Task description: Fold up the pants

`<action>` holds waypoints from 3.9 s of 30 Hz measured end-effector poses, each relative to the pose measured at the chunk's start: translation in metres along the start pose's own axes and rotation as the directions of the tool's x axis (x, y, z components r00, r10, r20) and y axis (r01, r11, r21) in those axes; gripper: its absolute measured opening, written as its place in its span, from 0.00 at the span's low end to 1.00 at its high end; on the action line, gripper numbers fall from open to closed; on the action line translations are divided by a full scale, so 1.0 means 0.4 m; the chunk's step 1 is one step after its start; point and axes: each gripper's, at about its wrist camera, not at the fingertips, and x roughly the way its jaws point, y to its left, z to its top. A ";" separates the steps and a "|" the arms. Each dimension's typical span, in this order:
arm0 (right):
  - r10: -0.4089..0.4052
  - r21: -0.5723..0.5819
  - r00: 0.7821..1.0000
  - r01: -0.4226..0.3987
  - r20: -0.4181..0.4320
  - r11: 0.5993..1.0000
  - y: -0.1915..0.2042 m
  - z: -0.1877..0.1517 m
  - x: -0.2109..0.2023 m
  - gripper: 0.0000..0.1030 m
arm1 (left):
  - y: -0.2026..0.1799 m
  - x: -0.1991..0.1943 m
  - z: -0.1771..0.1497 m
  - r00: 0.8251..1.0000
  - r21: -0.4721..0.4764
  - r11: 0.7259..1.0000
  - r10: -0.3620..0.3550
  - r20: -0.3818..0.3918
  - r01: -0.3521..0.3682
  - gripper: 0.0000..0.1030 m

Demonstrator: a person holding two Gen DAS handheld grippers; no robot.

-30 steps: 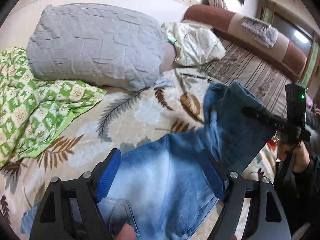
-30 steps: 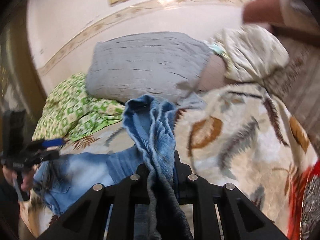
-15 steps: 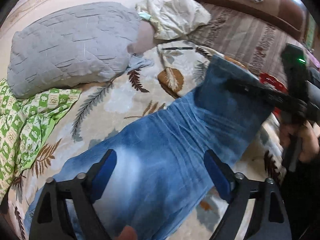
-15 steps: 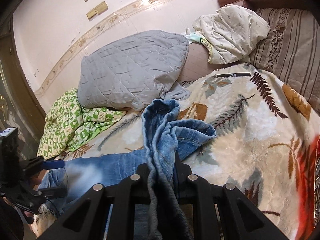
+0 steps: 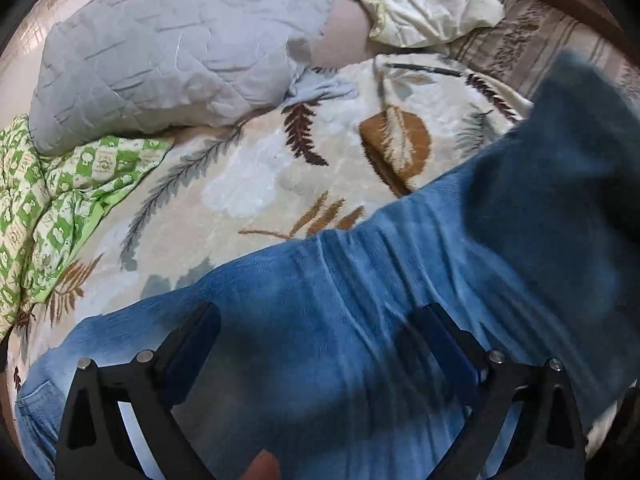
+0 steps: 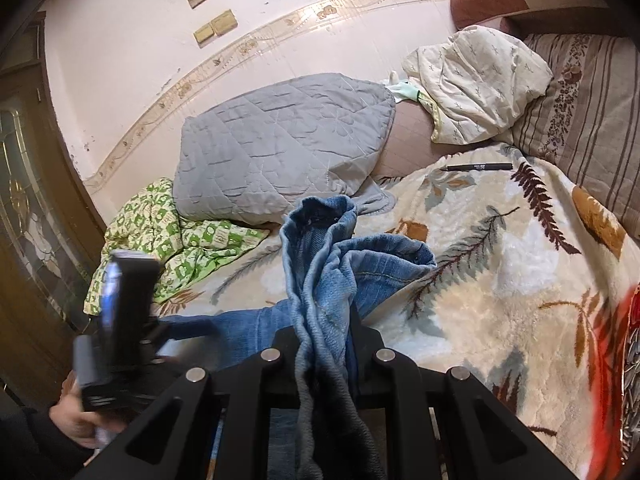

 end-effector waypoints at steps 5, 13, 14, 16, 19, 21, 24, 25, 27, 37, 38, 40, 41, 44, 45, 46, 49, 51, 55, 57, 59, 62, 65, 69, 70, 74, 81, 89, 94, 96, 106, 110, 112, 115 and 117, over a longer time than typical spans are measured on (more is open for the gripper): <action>0.008 -0.037 1.000 -0.008 -0.010 0.999 0.029 -0.005 0.001 0.15 | -0.003 0.062 0.013 0.999 -0.028 0.999 0.021 -0.032 -0.022 1.00; 0.013 -0.070 1.000 -0.013 0.000 0.997 0.063 0.007 -0.008 0.15 | 0.049 -0.010 -0.004 0.999 -0.066 0.998 0.021 0.031 -0.019 1.00; 0.015 -0.079 1.000 -0.015 -0.001 0.997 0.073 0.009 -0.009 0.15 | 0.073 -0.040 -0.009 0.998 -0.084 0.996 0.023 0.052 -0.018 1.00; 0.017 -0.105 1.000 -0.018 -0.009 0.994 0.102 0.013 -0.004 0.15 | 0.129 -0.107 -0.030 0.995 -0.132 0.991 0.018 0.097 -0.005 1.00; 0.018 -0.130 0.999 -0.022 -0.033 0.991 0.147 0.013 0.014 0.15 | 0.215 -0.199 -0.079 0.989 -0.202 0.979 0.028 0.148 0.002 1.00; 0.017 -0.147 0.999 -0.024 -0.047 0.989 0.179 0.010 0.031 0.15 | 0.276 -0.256 -0.129 0.983 -0.263 0.965 0.045 0.176 0.003 1.00; 0.035 -0.164 0.996 -0.048 -0.082 0.985 0.244 0.001 0.069 0.15 | 0.352 -0.307 -0.198 0.977 -0.358 0.934 0.062 0.204 0.015 1.00; 0.040 -0.173 0.995 -0.056 -0.091 0.983 0.264 -0.003 0.081 0.15 | 0.381 -0.323 -0.228 0.974 -0.395 0.918 0.065 0.215 0.026 1.00; 0.038 -0.211 0.993 -0.061 -0.111 0.976 0.321 -0.018 0.113 0.15 | 0.418 -0.339 -0.270 0.970 -0.443 0.895 0.063 0.233 0.049 1.00; 0.026 -0.347 0.970 -0.112 -0.243 0.931 0.520 -0.155 0.250 0.15 | 0.544 -0.381 -0.397 0.956 -0.554 0.826 0.070 0.284 0.104 1.00; 0.022 -0.355 0.968 -0.112 -0.249 0.928 0.528 -0.163 0.255 0.15 | 0.551 -0.385 -0.402 0.954 -0.559 0.821 0.066 0.293 0.114 1.00; 0.005 -0.377 0.962 -0.111 -0.272 0.920 0.545 -0.192 0.276 0.15 | 0.560 -0.390 -0.407 0.951 -0.562 0.818 0.061 0.303 0.127 1.00; -0.003 -0.382 0.959 -0.110 -0.283 0.918 0.550 -0.201 0.286 0.15 | 0.561 -0.391 -0.409 0.950 -0.560 0.818 0.059 0.305 0.129 1.00; -0.042 -0.411 0.946 -0.099 -0.320 0.906 0.560 -0.240 0.327 0.15 | 0.565 -0.384 -0.411 0.953 -0.564 0.816 0.060 0.298 0.125 1.00; -0.053 -0.415 0.939 -0.099 -0.340 0.905 0.559 -0.248 0.339 0.15 | 0.568 -0.378 -0.413 0.955 -0.567 0.814 0.058 0.292 0.124 1.00; -0.065 -0.418 0.930 -0.099 -0.362 0.903 0.559 -0.254 0.355 0.15 | 0.568 -0.375 -0.413 0.956 -0.569 0.814 0.059 0.288 0.121 1.00; -0.073 -0.397 0.914 -0.100 -0.398 0.912 0.551 -0.270 0.385 0.22 | 0.566 -0.366 -0.410 0.959 -0.567 0.816 0.060 0.277 0.112 1.00; -0.057 -0.396 0.914 -0.117 -0.401 0.911 0.554 -0.274 0.382 0.29 | 0.563 -0.360 -0.409 0.961 -0.563 0.820 0.067 0.269 0.101 1.00; 0.003 -0.391 0.913 -0.177 -0.407 0.903 0.582 -0.292 0.348 0.78 | 0.564 -0.350 -0.410 0.965 -0.562 0.824 0.084 0.249 0.074 1.00; 0.005 -0.403 0.915 -0.182 -0.402 0.897 0.591 -0.300 0.332 0.78 | 0.568 -0.351 -0.414 0.965 -0.567 0.822 0.098 0.245 0.061 1.00; 0.029 -0.379 0.913 -0.198 -0.408 0.904 0.582 -0.298 0.308 0.78 | 0.578 -0.352 -0.421 0.965 -0.576 0.816 0.104 0.242 0.057 1.00; 0.054 -0.359 0.907 -0.219 -0.417 0.907 0.564 -0.285 0.274 0.78 | 0.598 -0.359 -0.433 0.962 -0.596 0.801 0.122 0.244 0.050 1.00; 0.111 -0.326 0.913 -0.251 -0.393 0.912 0.539 -0.242 0.213 0.78 | 0.624 -0.370 -0.448 0.958 -0.633 0.772 0.137 0.253 0.056 1.00; 0.161 -0.313 0.948 -0.246 -0.275 0.917 0.506 -0.133 0.148 0.78 | 0.653 -0.383 -0.465 0.950 -0.680 0.728 0.144 0.278 0.088 1.00; 0.168 -0.311 0.953 -0.245 -0.253 0.918 0.496 -0.102 0.144 0.78 | 0.655 -0.383 -0.465 0.949 -0.683 0.725 0.145 0.279 0.090 1.00; 0.100 -0.397 0.971 -0.182 -0.218 0.899 0.497 -0.036 0.189 0.78 | 0.655 -0.385 -0.460 0.948 -0.683 0.725 0.149 0.282 0.089 1.00; 0.015 -0.488 0.933 -0.201 -0.359 0.850 0.525 -0.038 0.334 0.78 | 0.650 -0.383 -0.455 0.950 -0.671 0.736 0.142 0.277 0.086 1.00; 0.018 -0.503 0.912 -0.243 -0.411 0.830 0.536 -0.061 0.386 0.78 | 0.656 -0.394 -0.472 0.951 -0.669 0.740 0.157 0.267 0.066 1.00; 0.019 -0.506 0.895 -0.270 -0.446 0.819 0.548 -0.095 0.402 0.78 | 0.679 -0.412 -0.499 0.946 -0.697 0.715 0.187 0.266 0.055 1.00; 0.008 -0.504 0.884 -0.274 -0.467 0.819 0.546 -0.115 0.416 0.78 | 0.692 -0.419 -0.514 0.944 -0.713 0.699 0.199 0.262 0.051 1.00; -0.022 -0.512 0.875 -0.262 -0.483 0.818 0.542 -0.168 0.435 0.78 | 0.710 -0.398 -0.589 0.968 -0.728 0.686 0.178 0.179 0.008 1.00; 0.031 -0.492 0.896 -0.272 -0.443 0.827 0.551 -0.141 0.376 0.78 | 0.710 -0.384 -0.626 0.979 -0.770 0.637 0.130 0.159 0.041 1.00; 0.066 -0.477 0.904 -0.283 -0.422 0.832 0.555 -0.128 0.343 0.78 | 0.707 -0.377 -0.644 0.983 -0.796 0.602 0.102 0.156 0.064 1.00; 0.113 -0.461 0.915 -0.299 -0.388 0.835 0.561 -0.111 0.294 0.78 | 0.703 -0.365 -0.671 0.981 -0.836 0.531 0.040 0.188 0.138 1.00; 0.136 -0.453 0.917 -0.310 -0.376 0.836 0.564 -0.103 0.269 0.78 | 0.706 -0.350 -0.688 0.982 -0.867 0.474 0.019 0.187 0.156 1.00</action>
